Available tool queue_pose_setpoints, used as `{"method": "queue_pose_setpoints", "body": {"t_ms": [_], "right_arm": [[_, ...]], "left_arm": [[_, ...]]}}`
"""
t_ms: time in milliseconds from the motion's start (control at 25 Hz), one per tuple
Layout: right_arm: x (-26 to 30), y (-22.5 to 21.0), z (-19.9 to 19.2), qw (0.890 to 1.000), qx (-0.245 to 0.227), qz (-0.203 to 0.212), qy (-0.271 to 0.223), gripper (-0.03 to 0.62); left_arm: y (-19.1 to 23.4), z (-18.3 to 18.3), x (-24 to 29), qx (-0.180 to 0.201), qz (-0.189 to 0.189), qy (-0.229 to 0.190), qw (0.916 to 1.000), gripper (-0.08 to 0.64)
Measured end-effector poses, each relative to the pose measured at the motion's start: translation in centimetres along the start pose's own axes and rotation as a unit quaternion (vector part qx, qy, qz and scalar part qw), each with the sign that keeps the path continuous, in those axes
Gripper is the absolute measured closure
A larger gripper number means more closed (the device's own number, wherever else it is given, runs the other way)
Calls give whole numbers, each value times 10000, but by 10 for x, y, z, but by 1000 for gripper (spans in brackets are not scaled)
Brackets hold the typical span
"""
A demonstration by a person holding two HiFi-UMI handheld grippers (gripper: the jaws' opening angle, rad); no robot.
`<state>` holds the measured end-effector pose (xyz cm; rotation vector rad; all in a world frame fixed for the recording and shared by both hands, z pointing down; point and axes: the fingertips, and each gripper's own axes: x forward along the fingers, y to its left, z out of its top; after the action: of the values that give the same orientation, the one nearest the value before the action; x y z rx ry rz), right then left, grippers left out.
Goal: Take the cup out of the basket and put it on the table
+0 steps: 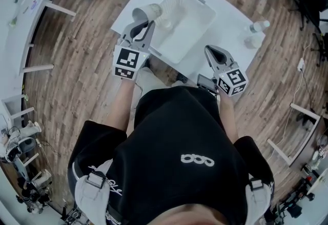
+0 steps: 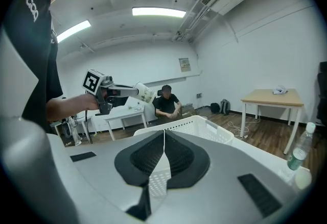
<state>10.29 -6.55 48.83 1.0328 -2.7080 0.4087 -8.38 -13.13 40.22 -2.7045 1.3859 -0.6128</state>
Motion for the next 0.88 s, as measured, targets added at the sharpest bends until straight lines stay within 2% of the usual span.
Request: {"method": "queue_pose_setpoints", "body": {"t_ms": [600,880], "right_arm": [[121,65,59,9981,-23,-596,-129,566],[181,79,68,9978,-9,-663,-48,566]], "left_arm": [[134,-59,-21,-19,-636,56,9980,535],[165,-106,-11,46,-1011,383,9941,535]]}}
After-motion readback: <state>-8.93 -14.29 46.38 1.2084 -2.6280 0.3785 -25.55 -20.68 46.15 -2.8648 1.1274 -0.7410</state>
